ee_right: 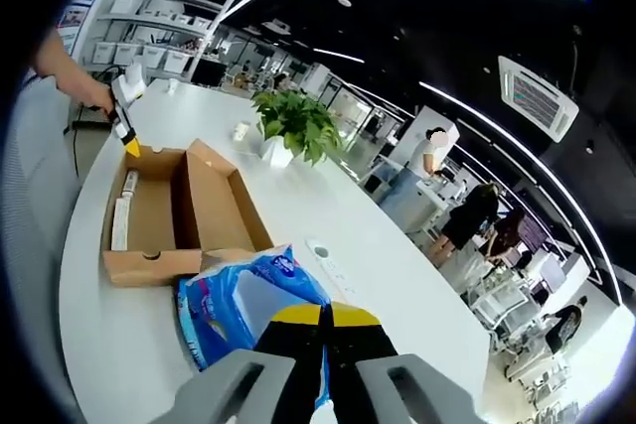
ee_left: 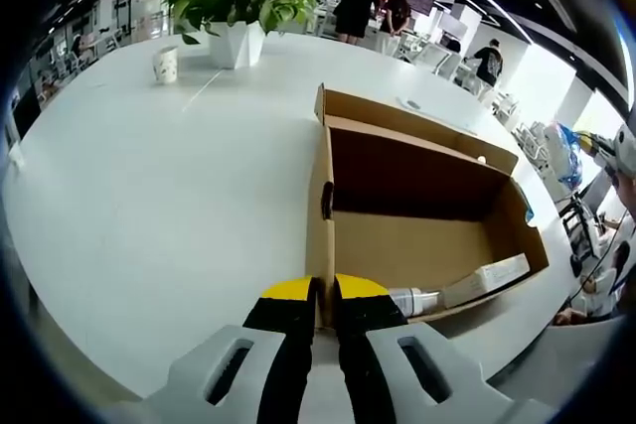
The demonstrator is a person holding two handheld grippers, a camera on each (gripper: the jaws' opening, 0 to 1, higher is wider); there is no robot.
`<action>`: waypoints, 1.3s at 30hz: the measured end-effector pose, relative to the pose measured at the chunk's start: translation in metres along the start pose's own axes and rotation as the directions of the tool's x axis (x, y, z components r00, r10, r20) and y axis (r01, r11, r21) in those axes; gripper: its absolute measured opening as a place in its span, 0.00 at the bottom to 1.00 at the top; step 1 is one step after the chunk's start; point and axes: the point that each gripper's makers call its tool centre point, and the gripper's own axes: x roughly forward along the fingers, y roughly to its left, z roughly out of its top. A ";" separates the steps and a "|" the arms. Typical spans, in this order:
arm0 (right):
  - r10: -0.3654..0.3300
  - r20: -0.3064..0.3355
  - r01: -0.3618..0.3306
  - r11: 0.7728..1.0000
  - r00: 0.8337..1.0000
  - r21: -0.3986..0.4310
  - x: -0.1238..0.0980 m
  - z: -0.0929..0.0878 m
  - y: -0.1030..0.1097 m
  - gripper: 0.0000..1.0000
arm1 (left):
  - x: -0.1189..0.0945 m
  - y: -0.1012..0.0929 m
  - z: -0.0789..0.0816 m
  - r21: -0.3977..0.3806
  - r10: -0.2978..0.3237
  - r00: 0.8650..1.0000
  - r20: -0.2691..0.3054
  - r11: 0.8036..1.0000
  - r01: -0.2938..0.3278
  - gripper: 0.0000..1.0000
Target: Operate the shoe box by opening the lid, removing the specified soft item, and placing it in the target area until the item is outside and the box remains undamaged.
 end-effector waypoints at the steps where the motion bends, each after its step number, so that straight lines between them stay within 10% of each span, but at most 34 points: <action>1: -0.004 -0.003 0.004 1.000 1.000 0.005 -0.001 -0.003 -0.002 0.00 | 0.000 0.000 0.000 0.001 0.001 1.000 -0.001 1.000 -0.001 0.05; 39: 0.046 -0.091 -0.042 0.998 0.995 0.046 -0.016 -0.109 -0.015 0.00 | 0.001 0.000 -0.003 0.031 0.036 0.999 -0.033 0.999 -0.035 0.04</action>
